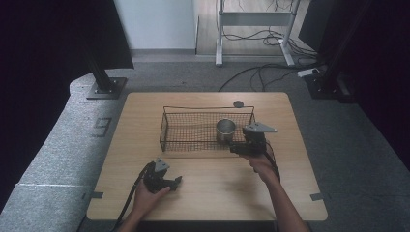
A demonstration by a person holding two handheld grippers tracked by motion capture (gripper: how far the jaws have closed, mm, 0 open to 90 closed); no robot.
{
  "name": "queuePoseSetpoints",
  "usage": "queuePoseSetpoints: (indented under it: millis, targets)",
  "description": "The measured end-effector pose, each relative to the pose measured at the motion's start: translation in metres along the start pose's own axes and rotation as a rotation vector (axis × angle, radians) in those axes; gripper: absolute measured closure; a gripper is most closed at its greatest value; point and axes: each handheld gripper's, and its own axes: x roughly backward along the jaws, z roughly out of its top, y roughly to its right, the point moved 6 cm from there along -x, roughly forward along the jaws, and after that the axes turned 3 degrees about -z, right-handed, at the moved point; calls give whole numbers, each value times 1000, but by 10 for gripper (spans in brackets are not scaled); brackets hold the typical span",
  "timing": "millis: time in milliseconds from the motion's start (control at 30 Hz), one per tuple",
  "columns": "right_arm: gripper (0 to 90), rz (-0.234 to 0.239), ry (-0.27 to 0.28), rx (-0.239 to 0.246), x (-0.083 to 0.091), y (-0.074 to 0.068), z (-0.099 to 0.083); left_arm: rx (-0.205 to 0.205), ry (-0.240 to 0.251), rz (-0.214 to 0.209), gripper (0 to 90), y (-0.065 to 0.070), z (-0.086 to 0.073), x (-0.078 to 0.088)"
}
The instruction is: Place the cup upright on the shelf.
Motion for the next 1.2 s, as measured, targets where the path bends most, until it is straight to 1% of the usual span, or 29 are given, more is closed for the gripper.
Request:
queuePoseSetpoints:
  millis: [200, 400, 533, 600, 667, 733, 833, 1200]
  targets:
    - [159, 17, 20, -3, 20, -3, -22, -2, 1, 2, 143, 0, 0, 0]
    - [171, 22, 35, -15, 37, -4, -48, -1, 1, 2, 143, 0, 0, 0]
    - [177, 21, 18, -27, 40, -2, -69, 0, 1, 1, 143, 0, 0, 0]
    - [177, 12, -3, -30, 38, 0, -78, 0, 2, 1, 143, 0, 0, 0]
    - [178, 13, -21, -39, 36, 2, -86, -1, 1, 2, 143, 0, 0, 0]
    - [178, 8, -39, -34, 33, 2, -93, -1, 2, 1, 143, 0, 0, 0]
    - [178, 6, -55, -32, 31, 3, -97, -1, 2, 1, 143, 0, 0, 0]
    - [178, 2, -41, -34, 35, 6, -97, 0, 1, 0, 143, 0, 0, 0]
